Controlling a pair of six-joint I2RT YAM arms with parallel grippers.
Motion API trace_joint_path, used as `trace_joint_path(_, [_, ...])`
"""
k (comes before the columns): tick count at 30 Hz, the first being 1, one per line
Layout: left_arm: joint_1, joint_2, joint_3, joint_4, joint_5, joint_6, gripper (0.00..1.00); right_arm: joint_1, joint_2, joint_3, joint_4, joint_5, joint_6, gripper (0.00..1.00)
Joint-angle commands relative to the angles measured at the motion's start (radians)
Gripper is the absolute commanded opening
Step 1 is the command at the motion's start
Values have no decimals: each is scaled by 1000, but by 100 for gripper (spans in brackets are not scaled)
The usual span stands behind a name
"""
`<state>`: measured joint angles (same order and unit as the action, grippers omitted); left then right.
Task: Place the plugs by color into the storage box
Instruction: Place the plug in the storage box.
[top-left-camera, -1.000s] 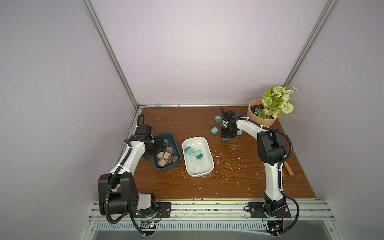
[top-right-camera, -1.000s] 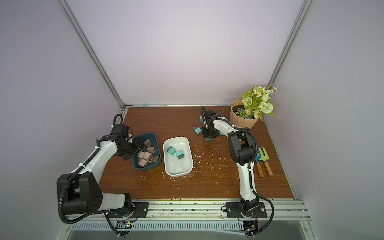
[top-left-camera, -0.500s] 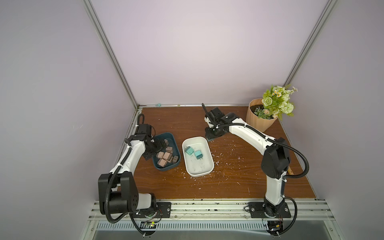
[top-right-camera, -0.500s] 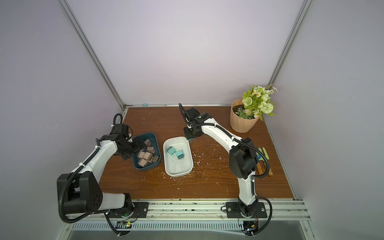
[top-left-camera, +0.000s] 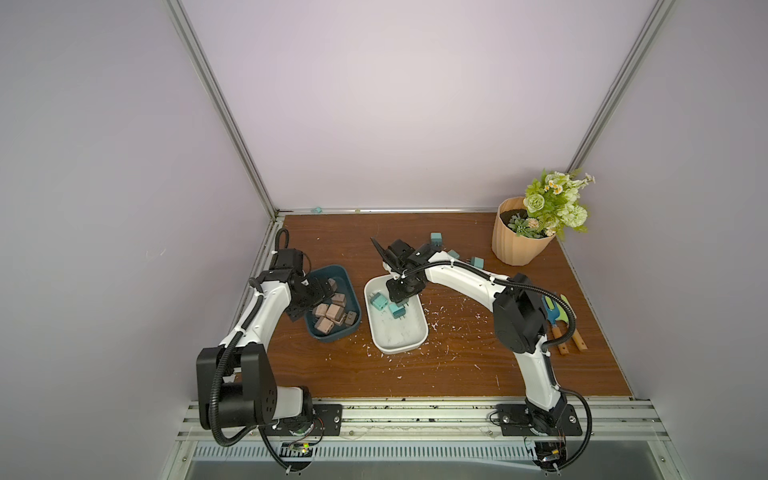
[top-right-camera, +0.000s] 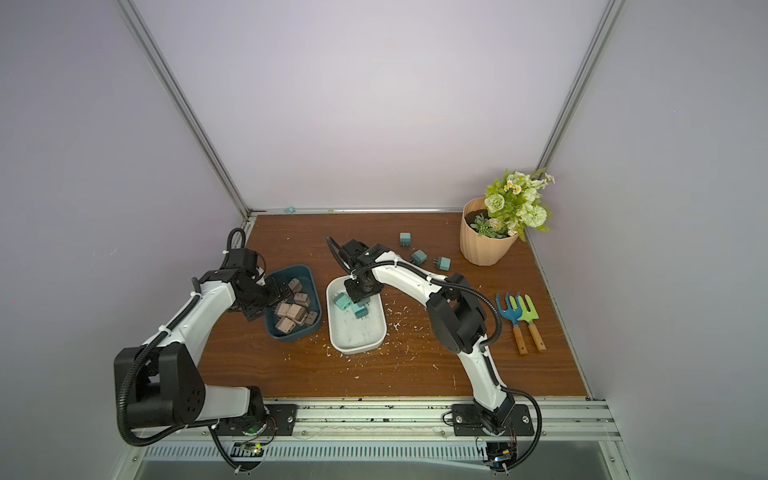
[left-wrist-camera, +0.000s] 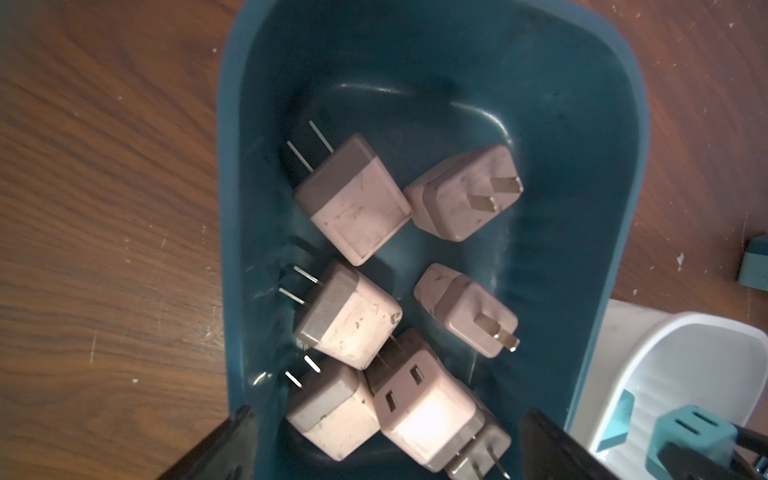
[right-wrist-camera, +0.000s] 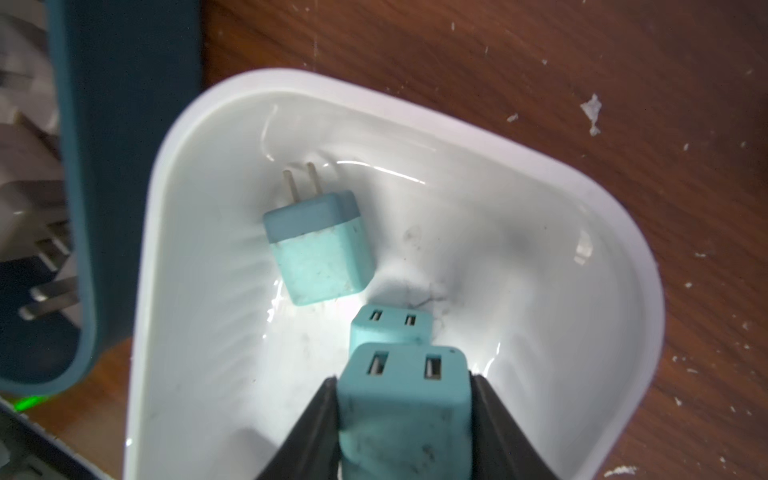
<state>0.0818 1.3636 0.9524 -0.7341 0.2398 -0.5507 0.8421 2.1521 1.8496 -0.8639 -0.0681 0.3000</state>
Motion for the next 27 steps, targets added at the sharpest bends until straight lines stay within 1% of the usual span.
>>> trace_joint_path(1, [-11, -35, -13, -8, -13, -21, 100, -3, 5, 76, 19, 40, -4, 43])
trace_joint_path(6, [-10, -60, -39, -8, -10, -32, 100, -3, 68, 126, 19, 50, -11, 43])
trace_joint_path(11, [-10, -79, -71, -8, -9, -29, 100, -1, 98, 132, 33, 68, -8, 43])
trace_joint_path(21, [-10, -65, -54, -8, -10, -18, 100, 18, 81, 64, 73, 68, 9, 43])
trace_joint_path(27, [-10, -75, -71, -7, -16, -11, 100, 27, 89, 65, 74, 80, 18, 43])
